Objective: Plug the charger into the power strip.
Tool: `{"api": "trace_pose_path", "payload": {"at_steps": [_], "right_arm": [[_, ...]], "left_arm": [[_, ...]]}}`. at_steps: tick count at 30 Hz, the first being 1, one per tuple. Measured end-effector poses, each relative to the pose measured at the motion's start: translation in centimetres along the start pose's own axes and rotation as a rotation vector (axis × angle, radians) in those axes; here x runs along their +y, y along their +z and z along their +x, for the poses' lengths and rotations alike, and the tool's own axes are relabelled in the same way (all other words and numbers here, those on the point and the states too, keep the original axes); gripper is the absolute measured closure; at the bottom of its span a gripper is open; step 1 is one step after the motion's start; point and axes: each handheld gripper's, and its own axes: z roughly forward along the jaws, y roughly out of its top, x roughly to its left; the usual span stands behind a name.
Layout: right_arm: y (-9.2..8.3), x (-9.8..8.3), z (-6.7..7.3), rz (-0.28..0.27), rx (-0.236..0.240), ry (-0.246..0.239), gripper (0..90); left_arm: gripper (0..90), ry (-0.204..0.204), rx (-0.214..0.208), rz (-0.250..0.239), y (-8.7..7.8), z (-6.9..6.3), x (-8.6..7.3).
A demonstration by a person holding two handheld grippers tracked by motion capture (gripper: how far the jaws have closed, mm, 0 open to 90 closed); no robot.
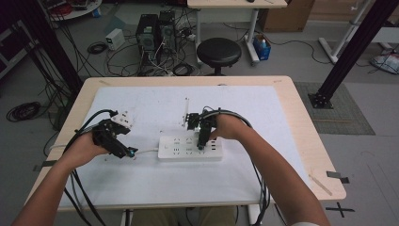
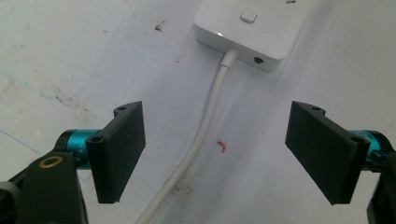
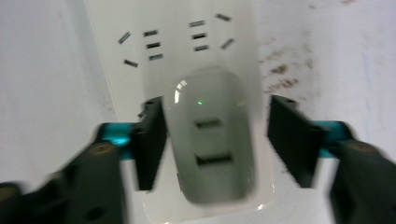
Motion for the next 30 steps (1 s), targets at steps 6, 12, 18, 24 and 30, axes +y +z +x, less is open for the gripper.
{"api": "trace_pose_path", "payload": {"at_steps": [6, 12, 18, 24, 30], "right_arm": [[-2.0, -1.1, -0.7, -0.075, 0.014, 0.103, 16.8], [-3.1, -1.7, -0.2, -0.078, 0.033, 0.092, 8.6], [-4.3, -2.5, -0.4, -0.098, -0.05, 0.184, 0.6], [-5.8, -3.8, -0.4, -0.132, -0.054, 0.243, 0.7], [-7.5, -6.0, -0.4, -0.196, -0.076, 0.284, 0.7]], "left_arm": [[20.1, -0.003, 0.004, -0.01, -0.1, -0.1, 0.4], [20.1, -0.001, 0.0, -0.011, -0.2, -0.3, 0.5], [20.1, -0.005, 0.008, -0.019, -0.5, -0.2, 0.6], [20.1, -0.018, 0.02, -0.035, -1.1, -0.1, 1.0], [20.1, -0.044, 0.05, -0.035, -2.0, 0.4, 1.7]]}}
